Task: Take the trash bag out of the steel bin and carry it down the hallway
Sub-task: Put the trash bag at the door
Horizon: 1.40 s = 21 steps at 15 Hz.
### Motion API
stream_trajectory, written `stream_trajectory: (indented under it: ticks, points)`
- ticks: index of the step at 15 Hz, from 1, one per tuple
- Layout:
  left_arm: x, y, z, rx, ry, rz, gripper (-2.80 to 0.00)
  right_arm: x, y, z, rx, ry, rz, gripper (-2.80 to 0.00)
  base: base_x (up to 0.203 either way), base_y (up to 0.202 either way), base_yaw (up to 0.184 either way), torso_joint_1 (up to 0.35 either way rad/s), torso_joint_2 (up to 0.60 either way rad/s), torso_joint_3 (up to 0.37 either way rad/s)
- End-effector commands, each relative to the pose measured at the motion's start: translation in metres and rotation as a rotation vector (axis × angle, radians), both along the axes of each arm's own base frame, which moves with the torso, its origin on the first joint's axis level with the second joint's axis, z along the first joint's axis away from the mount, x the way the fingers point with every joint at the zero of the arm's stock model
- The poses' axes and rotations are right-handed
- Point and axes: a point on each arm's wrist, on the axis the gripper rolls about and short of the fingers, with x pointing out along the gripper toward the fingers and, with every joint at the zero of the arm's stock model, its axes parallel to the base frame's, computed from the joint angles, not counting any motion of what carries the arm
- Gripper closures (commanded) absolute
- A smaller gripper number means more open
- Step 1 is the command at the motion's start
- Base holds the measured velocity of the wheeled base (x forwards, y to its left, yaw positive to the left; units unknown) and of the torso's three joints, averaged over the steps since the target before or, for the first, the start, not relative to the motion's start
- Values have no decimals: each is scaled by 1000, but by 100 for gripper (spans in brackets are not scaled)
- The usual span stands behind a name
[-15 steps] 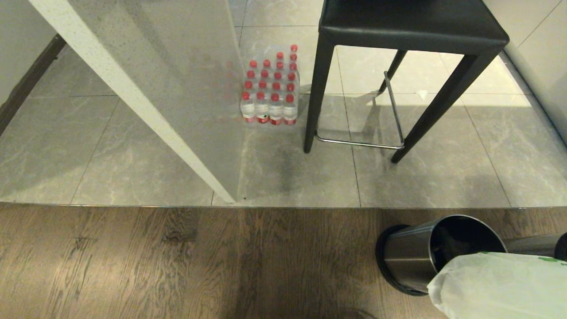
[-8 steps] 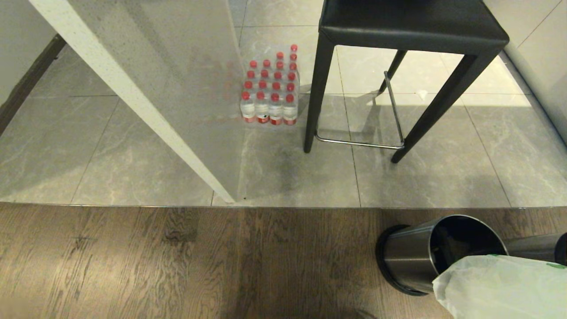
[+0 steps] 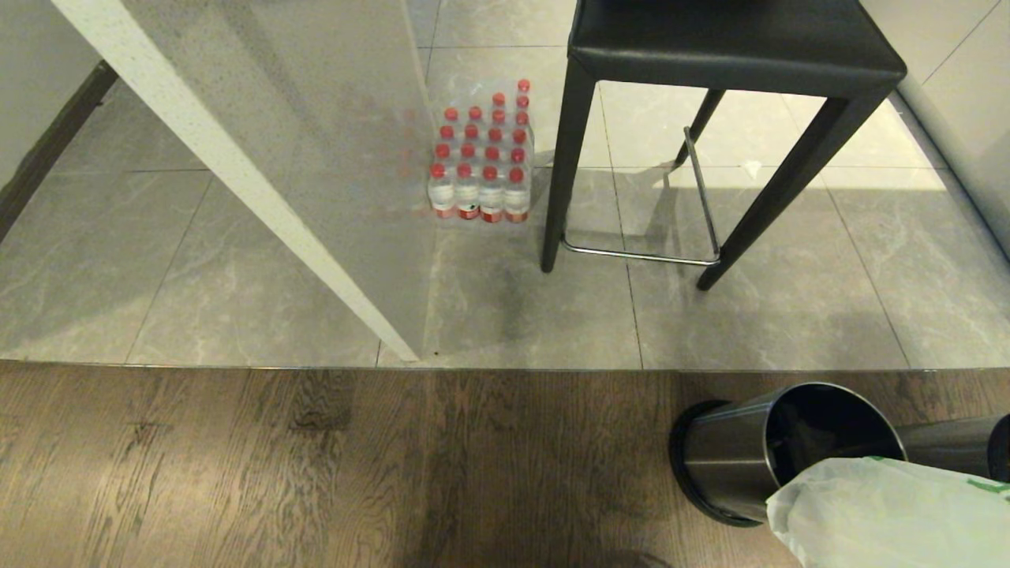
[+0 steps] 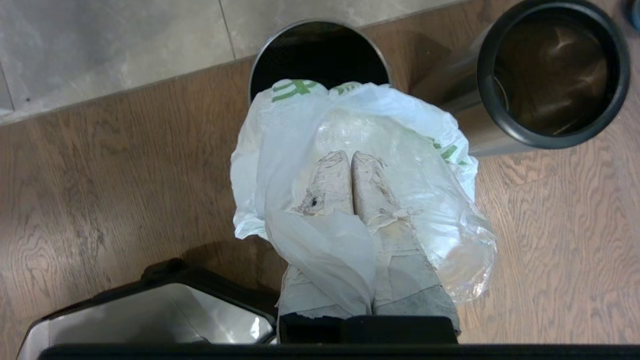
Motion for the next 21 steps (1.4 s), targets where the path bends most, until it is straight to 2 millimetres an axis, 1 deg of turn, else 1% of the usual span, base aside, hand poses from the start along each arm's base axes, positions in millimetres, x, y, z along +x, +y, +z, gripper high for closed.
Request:
stream_trajectory:
  ticks: [1,2,4,6,7,8,9,11,14,15,17,18,21]
  points:
    - [0,0,0,-1,0,0,0,-1,0,-4,-3,5,2,0,0,0,0,0,0,0]
    - [0,0,0,-1,0,0,0,-2,0,-6,-1,5,3,0,0,0,0,0,0,0]
    - [0,0,0,0,0,0,0,-3,0,-19,-6,21,-3,0,0,0,0,0,0,0]
    - [0,0,0,-1,0,0,0,3,1,-40,-15,64,-12,0,0,0,0,0,0,0]
    - [0,0,0,-1,0,0,0,8,1,-53,-16,84,-15,0,0,0,0,0,0,0]
    - [0,0,0,-1,0,0,0,13,2,-65,-22,74,-10,0,0,0,0,0,0,0]
    - [0,0,0,-1,0,0,0,16,3,-70,-43,-8,35,0,0,0,0,25,-1,4]
    - [0,0,0,-1,0,0,0,11,5,-80,-89,-96,137,0,0,0,0,0,0,0]
    - [0,0,0,1,0,0,0,3,6,-89,-125,-206,172,0,0,0,0,0,0,0]
    - [0,0,0,0,0,0,0,5,6,-92,-112,-209,182,0,0,0,0,0,0,0]
    - [0,0,0,-1,0,0,0,12,7,-94,-128,-312,222,0,0,0,0,0,0,0]
    - [0,0,0,1,0,0,0,15,7,-97,-136,-328,231,0,0,0,0,0,0,0]
    - [0,0,0,0,0,0,0,14,7,-97,-125,-325,236,0,0,0,0,0,0,0]
